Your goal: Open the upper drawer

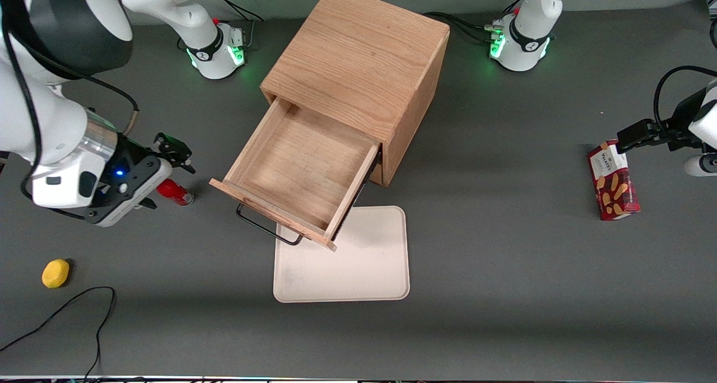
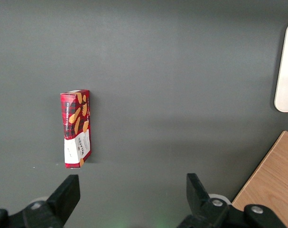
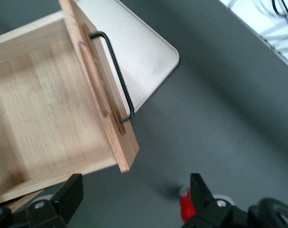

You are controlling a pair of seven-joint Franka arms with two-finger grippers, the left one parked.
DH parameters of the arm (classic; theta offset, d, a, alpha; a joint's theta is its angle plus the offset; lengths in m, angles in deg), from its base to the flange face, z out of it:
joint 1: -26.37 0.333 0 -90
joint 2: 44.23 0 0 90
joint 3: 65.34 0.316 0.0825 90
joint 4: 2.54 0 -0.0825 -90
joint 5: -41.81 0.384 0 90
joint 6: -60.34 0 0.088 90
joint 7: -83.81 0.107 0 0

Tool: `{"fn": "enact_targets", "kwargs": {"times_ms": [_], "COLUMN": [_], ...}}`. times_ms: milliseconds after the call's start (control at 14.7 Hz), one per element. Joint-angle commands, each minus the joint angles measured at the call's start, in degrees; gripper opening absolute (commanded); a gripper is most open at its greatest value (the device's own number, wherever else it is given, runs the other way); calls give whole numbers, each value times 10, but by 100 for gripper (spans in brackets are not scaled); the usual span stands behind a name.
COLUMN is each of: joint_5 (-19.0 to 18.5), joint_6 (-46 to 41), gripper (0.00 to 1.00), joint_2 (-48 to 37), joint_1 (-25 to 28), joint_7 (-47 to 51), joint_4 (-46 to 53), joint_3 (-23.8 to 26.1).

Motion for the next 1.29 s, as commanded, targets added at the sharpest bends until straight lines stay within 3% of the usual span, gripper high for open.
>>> {"fn": "enact_targets", "kwargs": {"times_ms": [0,272,612,749,953,1225], "joint_5": [10,6,-9,-22,-74,-74], "joint_6": [-48,-65,-65,-64,-61,-38], "gripper": [100,100,100,100,100,100], "joint_2": [-16,-82,-152,-162,-193,-203], "joint_1": [-3,-46,-114,-173,-235,-237], "joint_7": [71,166,191,191,191,229], "joint_4": [26,-5,-88,-103,-140,-168], "joint_3": [-13,-2,10,58,135,132]}}
